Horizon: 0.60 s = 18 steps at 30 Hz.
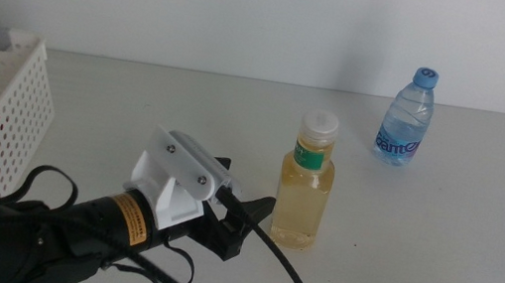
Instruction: Use arms to grab the bottles and put them into the dustbin to the left of the table.
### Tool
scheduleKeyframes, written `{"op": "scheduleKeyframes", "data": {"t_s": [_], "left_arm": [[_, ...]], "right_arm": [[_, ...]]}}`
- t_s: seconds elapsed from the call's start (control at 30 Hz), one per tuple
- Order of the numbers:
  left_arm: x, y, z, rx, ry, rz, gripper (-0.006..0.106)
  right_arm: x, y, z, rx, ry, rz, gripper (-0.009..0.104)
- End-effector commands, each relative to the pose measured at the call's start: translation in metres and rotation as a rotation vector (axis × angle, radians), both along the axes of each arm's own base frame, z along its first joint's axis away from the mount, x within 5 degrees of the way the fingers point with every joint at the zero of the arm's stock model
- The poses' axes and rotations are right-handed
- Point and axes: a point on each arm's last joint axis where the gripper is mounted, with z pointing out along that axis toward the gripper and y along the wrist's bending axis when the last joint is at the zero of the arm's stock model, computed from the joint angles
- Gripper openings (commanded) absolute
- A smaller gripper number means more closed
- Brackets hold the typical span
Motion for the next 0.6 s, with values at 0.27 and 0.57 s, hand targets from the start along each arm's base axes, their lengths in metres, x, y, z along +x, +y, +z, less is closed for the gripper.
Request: {"op": "scheduleKeyframes", "data": {"t_s": [0.27,0.57], "left_arm": [[0.048,-0.023,0.012,-0.076,-0.04,-0.169,0.092],[0.079,-0.047,0.005,-0.107,-0.035,-0.245,0.092]], "right_arm": [[-0.001,-0.001,0.011,-0.028,-0.101,-0.011,0.07],[-0.001,-0.001,0.011,-0.028,-0.101,-0.011,0.07]]}}
